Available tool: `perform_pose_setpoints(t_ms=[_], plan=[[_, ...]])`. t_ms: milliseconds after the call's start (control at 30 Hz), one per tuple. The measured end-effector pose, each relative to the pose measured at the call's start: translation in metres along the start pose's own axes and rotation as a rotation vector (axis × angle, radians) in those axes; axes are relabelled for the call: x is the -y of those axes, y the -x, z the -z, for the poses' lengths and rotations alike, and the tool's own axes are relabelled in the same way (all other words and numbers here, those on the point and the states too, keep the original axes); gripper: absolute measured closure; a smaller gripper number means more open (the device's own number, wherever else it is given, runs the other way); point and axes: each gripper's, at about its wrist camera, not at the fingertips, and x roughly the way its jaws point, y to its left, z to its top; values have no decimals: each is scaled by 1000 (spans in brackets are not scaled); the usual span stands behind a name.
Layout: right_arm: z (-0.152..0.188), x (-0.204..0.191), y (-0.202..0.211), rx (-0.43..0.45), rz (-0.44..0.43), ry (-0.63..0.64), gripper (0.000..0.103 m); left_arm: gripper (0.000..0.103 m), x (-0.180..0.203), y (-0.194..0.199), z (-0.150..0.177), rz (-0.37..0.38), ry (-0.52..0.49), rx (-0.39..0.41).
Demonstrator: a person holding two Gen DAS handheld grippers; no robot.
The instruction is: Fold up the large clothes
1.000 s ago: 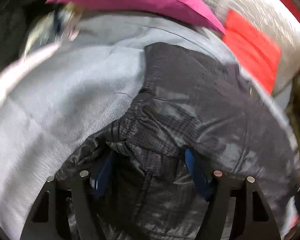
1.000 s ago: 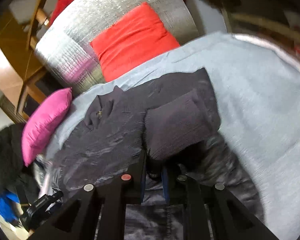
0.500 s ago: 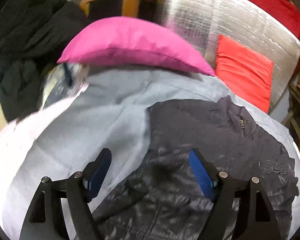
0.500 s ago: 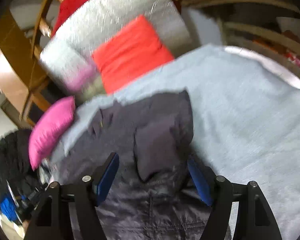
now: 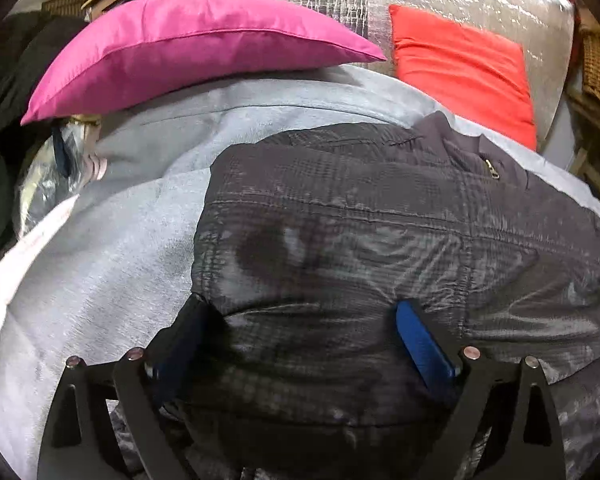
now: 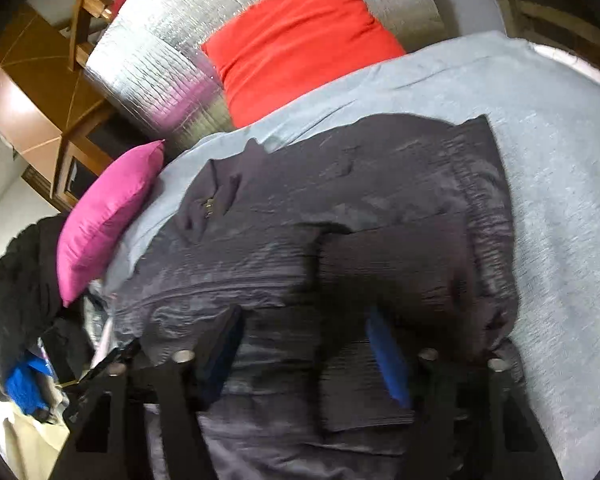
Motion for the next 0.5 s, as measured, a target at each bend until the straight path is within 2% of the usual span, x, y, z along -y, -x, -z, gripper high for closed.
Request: perform_pose_setpoints(t_ms=[133, 200, 267, 333, 367, 433, 500], plan=[[4, -8, -1, 22, 51, 53, 41, 6, 0, 0, -2, -4, 2, -4], [5, -25, 8, 39, 139, 114, 39, 6, -1, 9, -6, -19, -2, 5], [5, -42, 27, 104, 207, 193, 34, 7, -4, 33, -5, -24, -10, 56], [14, -53, 45, 167, 285, 266, 24, 7, -8, 54, 0, -5, -5, 115], [18, -53, 48, 174, 317, 282, 24, 7, -10, 59, 3, -12, -5, 129], [23, -47, 34, 135, 395, 314, 23, 7, -11, 58, 9, -28, -10, 110], [27, -38, 11, 52, 445, 326, 21, 7, -9, 41, 14, -76, -29, 39]])
